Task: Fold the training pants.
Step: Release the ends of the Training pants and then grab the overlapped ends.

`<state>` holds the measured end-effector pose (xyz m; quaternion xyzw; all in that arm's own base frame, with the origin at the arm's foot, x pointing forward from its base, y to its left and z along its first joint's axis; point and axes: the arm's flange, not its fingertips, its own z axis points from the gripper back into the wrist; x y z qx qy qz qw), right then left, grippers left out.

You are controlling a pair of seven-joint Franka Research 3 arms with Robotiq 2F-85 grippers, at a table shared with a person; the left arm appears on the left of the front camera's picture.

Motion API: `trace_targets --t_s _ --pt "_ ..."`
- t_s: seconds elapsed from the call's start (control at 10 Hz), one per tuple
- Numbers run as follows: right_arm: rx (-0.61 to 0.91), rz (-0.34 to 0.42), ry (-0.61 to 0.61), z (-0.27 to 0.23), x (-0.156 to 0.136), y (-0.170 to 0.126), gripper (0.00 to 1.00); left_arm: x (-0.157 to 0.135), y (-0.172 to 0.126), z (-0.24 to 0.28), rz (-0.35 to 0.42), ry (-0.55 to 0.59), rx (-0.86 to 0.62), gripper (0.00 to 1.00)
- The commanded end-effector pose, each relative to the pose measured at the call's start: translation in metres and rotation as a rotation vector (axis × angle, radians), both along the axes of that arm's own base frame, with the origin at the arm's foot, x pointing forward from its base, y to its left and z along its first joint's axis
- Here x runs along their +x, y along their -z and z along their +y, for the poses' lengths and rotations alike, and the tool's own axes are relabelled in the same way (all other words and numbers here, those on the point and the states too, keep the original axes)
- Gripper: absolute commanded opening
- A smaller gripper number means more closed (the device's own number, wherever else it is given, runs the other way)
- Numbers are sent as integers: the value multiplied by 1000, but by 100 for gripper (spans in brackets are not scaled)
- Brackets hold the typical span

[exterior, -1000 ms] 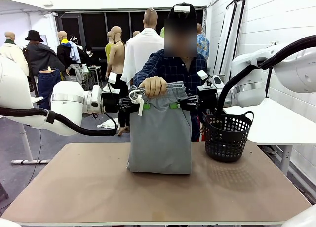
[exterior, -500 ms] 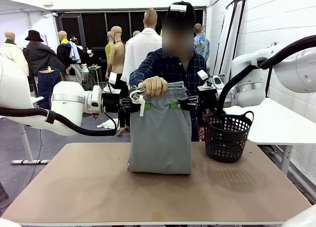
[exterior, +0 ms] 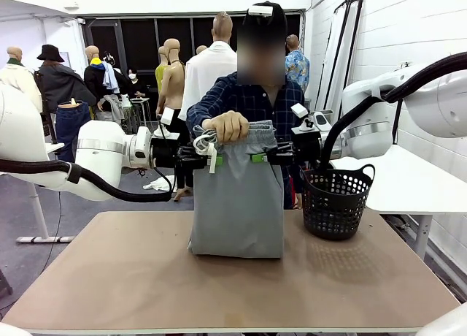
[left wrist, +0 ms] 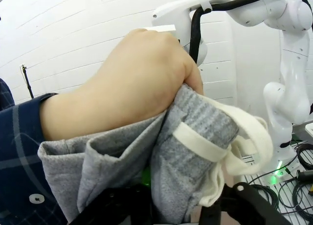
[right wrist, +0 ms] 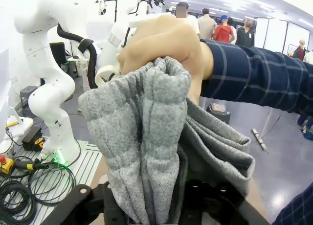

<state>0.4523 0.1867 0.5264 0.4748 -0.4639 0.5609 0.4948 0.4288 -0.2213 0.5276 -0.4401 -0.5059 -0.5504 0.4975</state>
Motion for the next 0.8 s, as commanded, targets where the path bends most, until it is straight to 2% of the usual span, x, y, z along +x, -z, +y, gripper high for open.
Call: trace_targets --t_s 0.0,0.5,0.7 --pt "-5 28 -15 -4 -4 -3 100 -1 -1 3 26 15 14 100" --pt "-12 46 -17 -6 -5 -5 100 0 -1 5 30 7 6 100" --pt "-21 37 4 -7 -5 -4 100 1 0 6 9 -9 9 100"
